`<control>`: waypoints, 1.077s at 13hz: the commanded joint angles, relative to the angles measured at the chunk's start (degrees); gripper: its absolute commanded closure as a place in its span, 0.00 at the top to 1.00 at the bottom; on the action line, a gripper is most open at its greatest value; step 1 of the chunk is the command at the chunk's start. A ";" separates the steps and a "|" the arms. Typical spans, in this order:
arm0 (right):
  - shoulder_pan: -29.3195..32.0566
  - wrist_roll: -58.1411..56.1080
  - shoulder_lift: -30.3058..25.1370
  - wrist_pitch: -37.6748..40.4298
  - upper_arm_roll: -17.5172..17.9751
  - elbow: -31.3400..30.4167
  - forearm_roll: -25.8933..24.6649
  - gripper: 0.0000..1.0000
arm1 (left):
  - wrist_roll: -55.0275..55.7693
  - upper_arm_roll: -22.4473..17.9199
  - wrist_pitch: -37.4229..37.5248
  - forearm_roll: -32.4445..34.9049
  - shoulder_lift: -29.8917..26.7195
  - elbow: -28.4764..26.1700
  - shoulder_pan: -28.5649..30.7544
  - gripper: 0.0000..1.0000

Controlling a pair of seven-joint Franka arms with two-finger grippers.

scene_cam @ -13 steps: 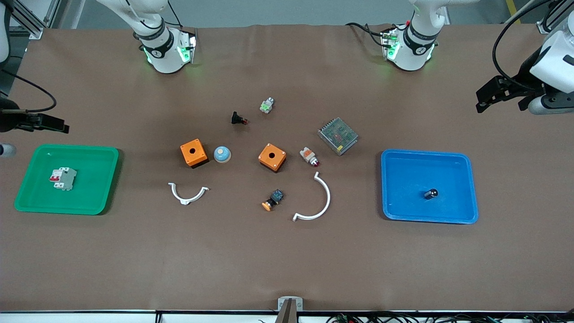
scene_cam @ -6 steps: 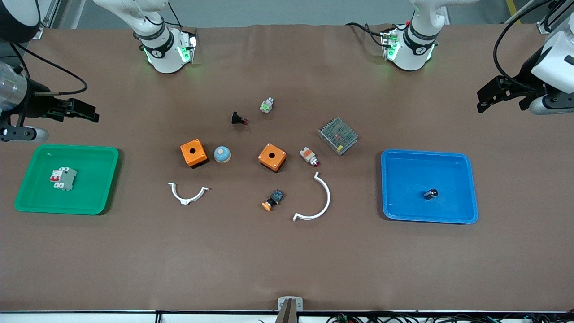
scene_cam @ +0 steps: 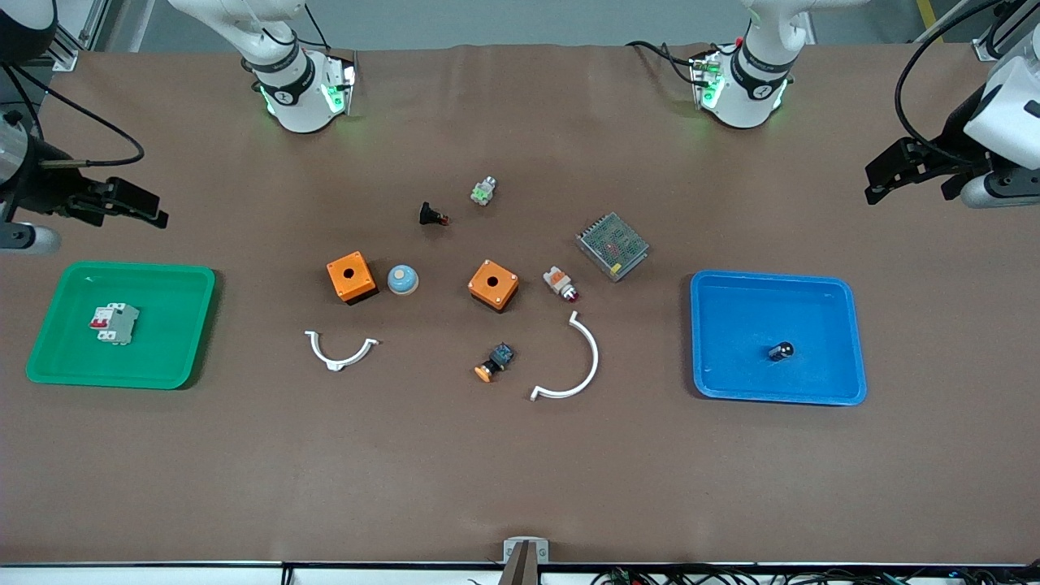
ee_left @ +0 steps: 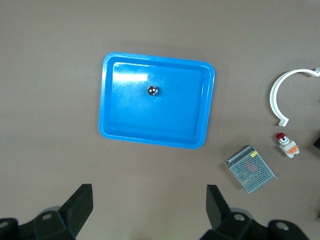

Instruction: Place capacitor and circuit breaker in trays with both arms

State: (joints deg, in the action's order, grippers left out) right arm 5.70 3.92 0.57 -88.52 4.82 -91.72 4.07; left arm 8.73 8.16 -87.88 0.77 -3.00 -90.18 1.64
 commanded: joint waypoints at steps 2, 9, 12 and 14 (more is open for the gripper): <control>1.06 0.04 -0.49 -3.14 -0.07 0.31 -0.81 1.00 | -0.21 -0.17 0.51 -0.86 -0.43 -0.35 0.11 1.00; 0.63 0.13 -0.49 -3.94 0.28 0.22 -2.66 1.00 | -1.17 -0.16 0.60 -0.77 -0.43 -0.18 0.11 1.00; 0.71 0.13 -0.49 -4.03 0.28 0.13 -2.66 1.00 | -1.35 -0.17 0.60 -0.69 -0.43 -0.09 0.11 1.00; 0.71 0.13 -0.49 -4.29 0.28 -0.04 -2.66 1.00 | -1.35 -0.08 0.60 -0.60 -0.34 0.09 0.20 1.00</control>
State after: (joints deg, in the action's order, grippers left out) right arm 6.23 3.89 0.57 -92.60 4.74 -91.65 2.32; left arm 8.73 8.15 -87.87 0.77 -2.98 -90.37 1.64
